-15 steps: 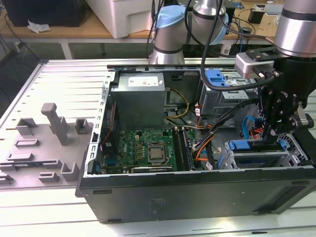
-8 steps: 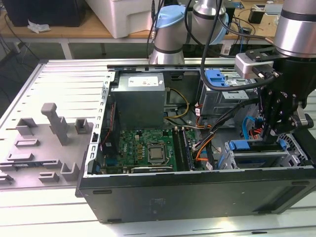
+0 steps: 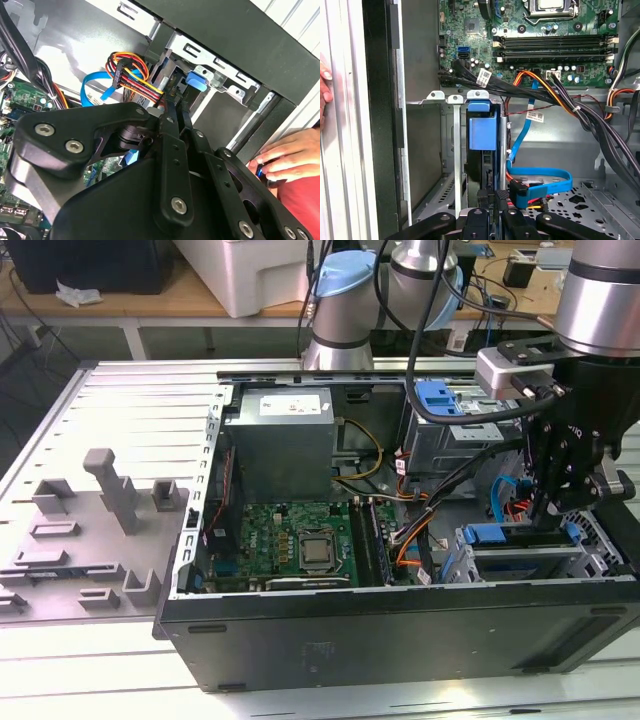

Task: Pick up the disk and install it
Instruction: 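Insert the first disk wire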

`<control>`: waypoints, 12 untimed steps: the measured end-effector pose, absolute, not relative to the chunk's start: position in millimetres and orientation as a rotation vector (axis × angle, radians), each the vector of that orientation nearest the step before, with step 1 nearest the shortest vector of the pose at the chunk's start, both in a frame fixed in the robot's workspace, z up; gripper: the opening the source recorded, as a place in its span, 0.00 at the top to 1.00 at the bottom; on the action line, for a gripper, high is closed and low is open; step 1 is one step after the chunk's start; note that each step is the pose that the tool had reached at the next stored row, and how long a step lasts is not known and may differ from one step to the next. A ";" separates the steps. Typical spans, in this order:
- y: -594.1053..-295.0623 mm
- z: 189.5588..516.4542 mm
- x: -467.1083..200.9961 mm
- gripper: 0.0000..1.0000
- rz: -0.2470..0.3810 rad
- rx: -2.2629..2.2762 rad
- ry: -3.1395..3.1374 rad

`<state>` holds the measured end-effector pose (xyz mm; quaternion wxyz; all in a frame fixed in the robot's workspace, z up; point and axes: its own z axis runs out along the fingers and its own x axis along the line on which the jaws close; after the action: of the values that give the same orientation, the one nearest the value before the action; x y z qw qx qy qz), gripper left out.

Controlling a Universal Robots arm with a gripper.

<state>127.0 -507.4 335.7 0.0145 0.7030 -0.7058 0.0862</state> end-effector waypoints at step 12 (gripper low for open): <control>-507.4 339.1 126.6 0.83 0.275 2.185 -2.193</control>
<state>126.6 -507.4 339.1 0.0166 0.7029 -0.7055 0.0884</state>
